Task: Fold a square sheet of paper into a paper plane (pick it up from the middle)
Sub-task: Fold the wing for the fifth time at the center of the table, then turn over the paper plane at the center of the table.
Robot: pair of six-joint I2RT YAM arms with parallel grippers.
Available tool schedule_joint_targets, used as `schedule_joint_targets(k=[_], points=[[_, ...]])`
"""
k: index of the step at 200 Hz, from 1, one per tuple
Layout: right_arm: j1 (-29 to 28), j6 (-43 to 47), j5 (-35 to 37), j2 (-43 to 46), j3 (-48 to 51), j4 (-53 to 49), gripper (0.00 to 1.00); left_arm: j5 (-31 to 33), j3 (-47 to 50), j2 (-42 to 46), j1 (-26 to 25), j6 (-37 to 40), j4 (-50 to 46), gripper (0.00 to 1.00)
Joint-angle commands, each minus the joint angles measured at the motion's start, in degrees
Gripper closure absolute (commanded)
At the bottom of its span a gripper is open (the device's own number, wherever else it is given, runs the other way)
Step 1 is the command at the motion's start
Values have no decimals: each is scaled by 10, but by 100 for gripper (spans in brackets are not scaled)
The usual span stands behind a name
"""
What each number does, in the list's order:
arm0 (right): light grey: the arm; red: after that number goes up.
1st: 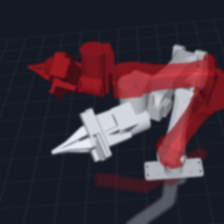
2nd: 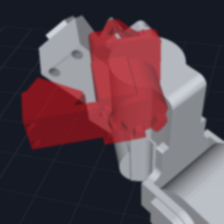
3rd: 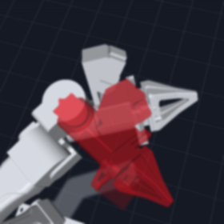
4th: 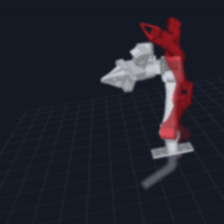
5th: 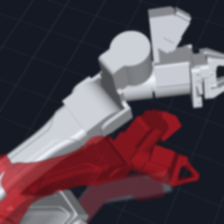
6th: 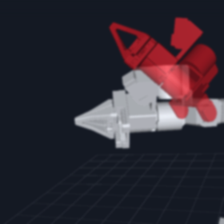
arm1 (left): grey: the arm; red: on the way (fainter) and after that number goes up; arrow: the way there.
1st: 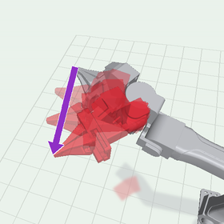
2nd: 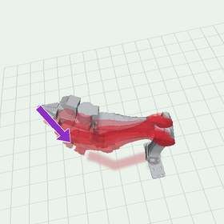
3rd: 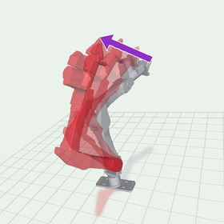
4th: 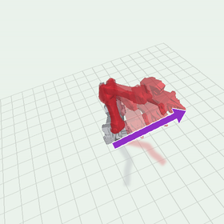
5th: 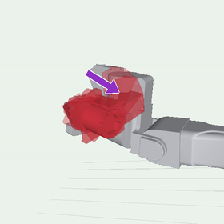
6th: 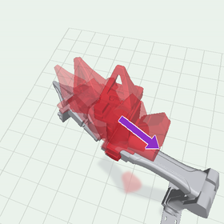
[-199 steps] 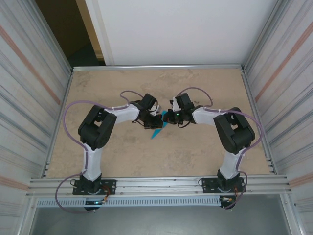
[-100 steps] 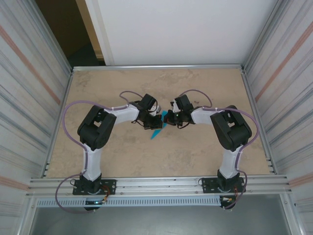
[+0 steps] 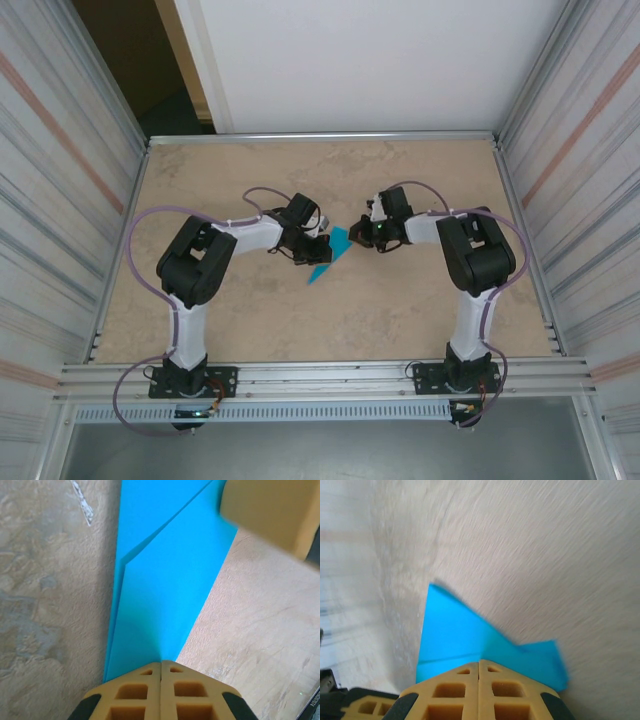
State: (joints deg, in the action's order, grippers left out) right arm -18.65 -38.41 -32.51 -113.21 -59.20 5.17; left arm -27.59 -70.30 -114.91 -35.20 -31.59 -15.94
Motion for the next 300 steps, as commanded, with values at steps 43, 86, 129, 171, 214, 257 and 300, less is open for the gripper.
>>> schedule_joint_targets(k=[43,86,129,171,214,257,300], points=[[56,30,57,0,-43,-25,100,14,-6,9,6,3,-80,100],[32,28,114,120,-25,-104,88,6,-42,100,10,-6,-79,76],[-50,-6,207,179,-25,-204,51,17,41,215,66,-15,-67,50],[-138,-128,263,156,-59,-279,35,53,124,326,142,25,-84,23],[-215,-223,329,77,-146,-355,32,92,159,383,187,63,-117,12],[-231,-297,379,34,-188,-410,34,131,169,405,188,68,-120,8],[-238,-335,399,30,-190,-436,49,133,172,401,187,65,-112,6]])
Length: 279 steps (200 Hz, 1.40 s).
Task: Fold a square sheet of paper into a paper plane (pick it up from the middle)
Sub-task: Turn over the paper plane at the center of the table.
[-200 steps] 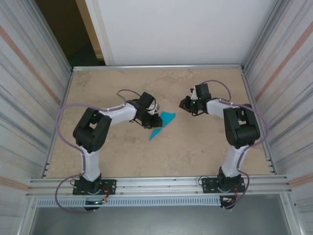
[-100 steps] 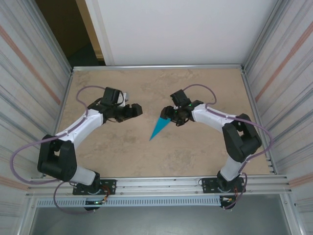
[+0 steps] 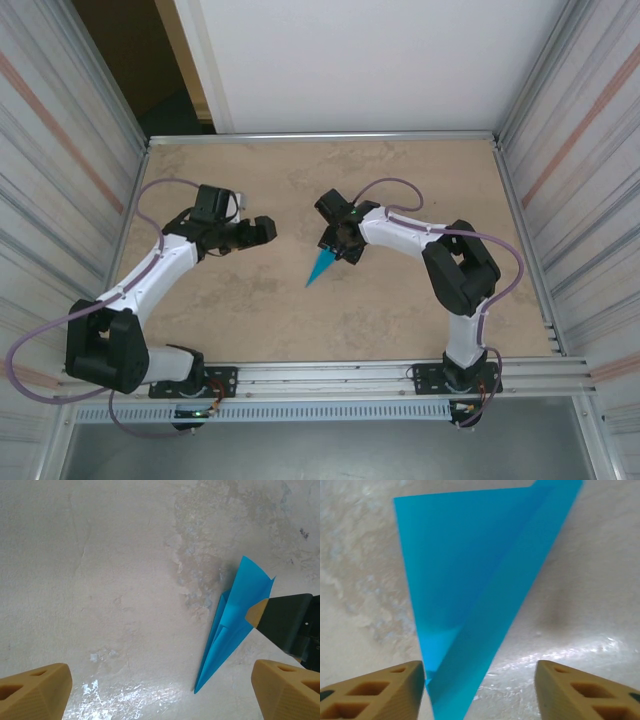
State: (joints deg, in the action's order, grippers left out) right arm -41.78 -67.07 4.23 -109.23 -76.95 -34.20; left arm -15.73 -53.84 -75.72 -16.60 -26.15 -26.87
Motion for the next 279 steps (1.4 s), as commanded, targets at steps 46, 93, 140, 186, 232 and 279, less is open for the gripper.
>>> schedule_joint_targets(k=[46,93,140,186,232,279], points=[[-6,-59,40,-6,-13,-47,59,11,8,2,1,7,3,6],[-6,-66,28,-14,-16,-35,66,-3,1,-14,2,5,1,5],[-3,-63,42,-7,-13,-33,87,-5,2,-19,3,1,2,5],[-3,56,79,29,-20,2,100,-13,23,-8,23,-23,25,5],[-3,214,31,46,-42,68,100,-7,72,21,37,-64,68,5],[-5,310,-128,52,-43,172,100,0,125,60,63,-114,93,4]])
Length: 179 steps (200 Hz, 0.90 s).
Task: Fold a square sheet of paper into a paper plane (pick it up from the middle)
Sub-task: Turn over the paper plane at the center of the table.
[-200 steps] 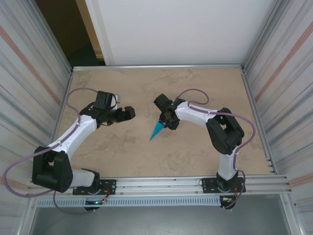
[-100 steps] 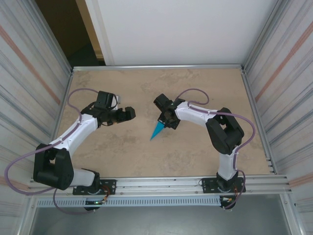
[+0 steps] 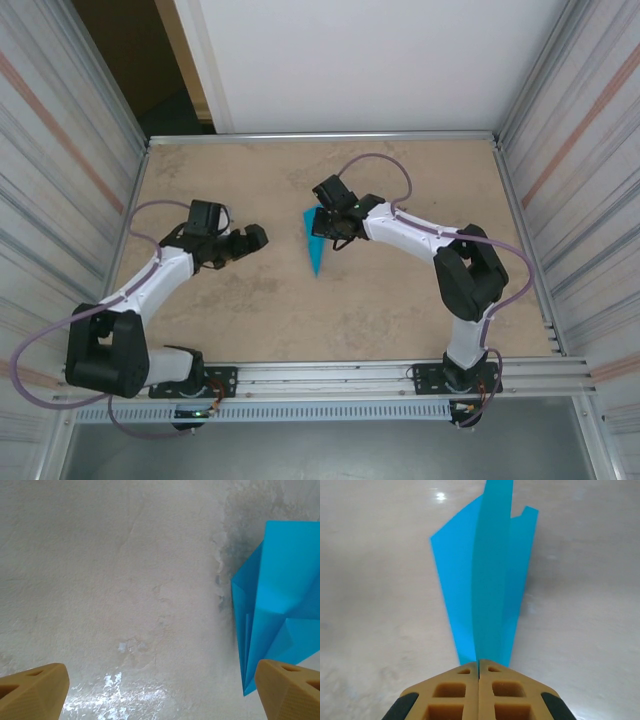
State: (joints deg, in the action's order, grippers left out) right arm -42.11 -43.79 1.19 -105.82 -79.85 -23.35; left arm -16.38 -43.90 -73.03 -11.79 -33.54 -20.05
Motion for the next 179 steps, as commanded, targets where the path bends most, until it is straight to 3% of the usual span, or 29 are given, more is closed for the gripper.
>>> schedule_joint_targets(k=[1,24,75,136,179], points=[[-1,78,-99,18,-13,66,100,7,27,34,16,-41,25,4],[11,55,-201,10,17,134,100,4,36,55,23,-65,27,4],[52,-11,-296,-4,120,270,100,-32,44,80,21,-84,65,4],[90,-9,-311,-19,204,312,100,-81,29,3,-23,-72,86,9],[110,-8,-311,-24,236,325,100,-114,7,-81,-67,-73,112,24]])
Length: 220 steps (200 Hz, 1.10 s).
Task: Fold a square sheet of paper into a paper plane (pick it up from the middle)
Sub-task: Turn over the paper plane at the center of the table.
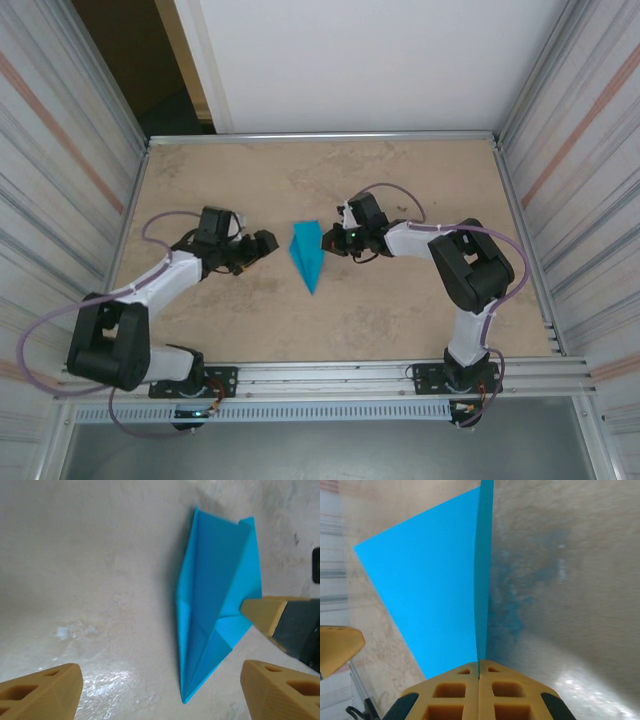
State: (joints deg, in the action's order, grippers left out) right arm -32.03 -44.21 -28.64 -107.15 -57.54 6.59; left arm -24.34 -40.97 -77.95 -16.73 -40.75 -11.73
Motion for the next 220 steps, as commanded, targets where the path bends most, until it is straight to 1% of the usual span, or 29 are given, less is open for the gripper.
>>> schedule_joint_targets(k=[1,23,39,50,76,99,119,131,164,178,190,198,220], points=[[10,-3,-12,-11,14,26,100,-36,-23,-35,-19,-1,30,25],[15,-4,-9,-13,20,27,100,-56,-48,-84,-42,1,38,35],[17,-3,-7,-11,24,28,100,-71,-68,-114,-55,10,41,39],[18,-3,-7,-11,25,28,100,-67,-83,-132,-61,12,35,42],[18,-2,-8,-13,25,29,100,-69,-117,-171,-64,19,29,52],[18,-3,-8,-13,26,32,100,-67,-146,-210,-66,21,16,63],[18,-3,-8,-14,27,33,100,-76,-166,-237,-67,27,14,69],[18,-4,-10,-13,28,34,100,-80,-180,-250,-67,31,7,72],[18,-5,-11,-16,29,36,100,-89,-209,-280,-67,45,-10,76],[18,-6,-11,-17,29,37,100,-95,-220,-291,-67,50,-19,80],[18,-7,-10,-15,29,37,100,-93,-226,-295,-67,52,-25,86],[18,-6,-7,-13,30,36,100,-87,-227,-295,-67,54,-31,90],[22,-6,5,1,36,36,100,-68,-225,-283,-64,58,-41,97]])
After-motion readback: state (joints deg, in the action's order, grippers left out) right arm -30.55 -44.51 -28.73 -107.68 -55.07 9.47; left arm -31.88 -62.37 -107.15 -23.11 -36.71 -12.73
